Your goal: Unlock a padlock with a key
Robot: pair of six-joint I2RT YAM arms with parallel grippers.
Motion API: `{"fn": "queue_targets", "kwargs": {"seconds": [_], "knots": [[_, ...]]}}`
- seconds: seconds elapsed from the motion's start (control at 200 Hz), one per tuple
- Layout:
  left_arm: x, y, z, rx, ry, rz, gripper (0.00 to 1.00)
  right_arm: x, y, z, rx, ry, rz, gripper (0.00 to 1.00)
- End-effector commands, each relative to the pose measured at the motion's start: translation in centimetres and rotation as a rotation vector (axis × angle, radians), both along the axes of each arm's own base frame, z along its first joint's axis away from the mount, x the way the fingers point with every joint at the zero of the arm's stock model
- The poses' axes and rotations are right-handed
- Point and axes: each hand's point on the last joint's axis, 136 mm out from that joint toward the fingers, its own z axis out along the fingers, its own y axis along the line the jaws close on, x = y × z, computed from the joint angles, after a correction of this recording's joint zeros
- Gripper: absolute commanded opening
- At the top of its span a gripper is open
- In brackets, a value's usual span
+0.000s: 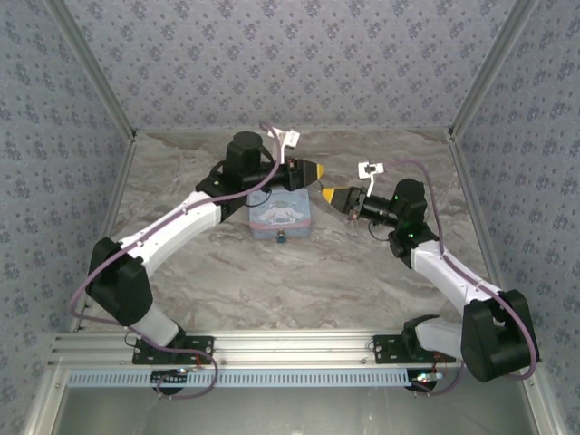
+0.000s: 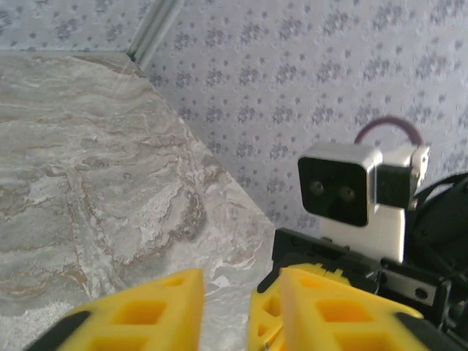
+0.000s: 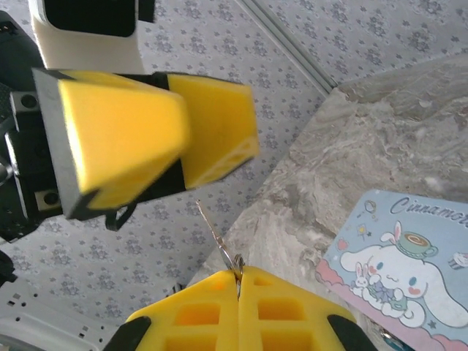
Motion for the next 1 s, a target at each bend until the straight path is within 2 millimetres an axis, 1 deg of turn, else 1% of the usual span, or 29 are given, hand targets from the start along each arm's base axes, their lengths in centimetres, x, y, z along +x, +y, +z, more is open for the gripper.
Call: {"fn": "queue_targets", "kwargs": {"seconds": [0.0, 0.08, 0.19, 0.28, 0.475, 0.545, 0.625, 0.69, 0.77, 0.884, 0.994], "knots": [[-0.1, 2.2, 2.0, -0.022, -0.051, 0.046, 0.48, 0.0, -0.2, -1.1, -0.034, 0.01, -0.022, 0.03], [0.4, 4.1, 0.6, 0.025, -0.033, 0.107, 0.6, 0.1, -0.2, -2.0, -0.057, 0.031, -0.03, 0.03], [0.3, 6.4, -2.9, 0.1, 0.022, 0.18, 0.68, 0.2, 0.1, -3.3, -0.091, 0.054, -0.035, 0.03], [-0.2, 7.9, -6.1, 0.132, 0.083, 0.218, 0.7, 0.7, 0.8, -4.5, -0.116, 0.077, -0.033, 0.03], [-2.5, 9.7, -13.0, 0.151, 0.242, 0.27, 0.71, 2.4, 2.8, -7.0, -0.124, 0.136, -0.033, 0.03], [-3.2, 10.5, -15.0, 0.173, 0.287, 0.291, 0.71, 3.0, 3.7, -8.0, -0.128, 0.158, -0.034, 0.02], [-4.1, 11.1, -16.7, 0.212, 0.323, 0.295, 0.73, 3.8, 4.6, -9.1, -0.139, 0.183, -0.038, 0.02], [-4.6, 11.3, -17.7, 0.231, 0.343, 0.286, 0.76, 4.4, 5.3, -10.1, -0.148, 0.206, -0.027, 0.02], [-4.5, 11.0, -18.6, 0.237, 0.356, 0.266, 0.79, 5.1, 5.9, -11.1, -0.151, 0.229, -0.021, 0.02], [-4.2, 9.8, -19.9, 0.233, 0.388, 0.216, 0.8, 6.2, 6.4, -13.1, -0.165, 0.277, -0.018, 0.02], [-3.6, 8.8, -20.8, 0.232, 0.409, 0.186, 0.82, 7.1, 6.9, -14.3, -0.183, 0.304, -0.016, 0.02]]}}
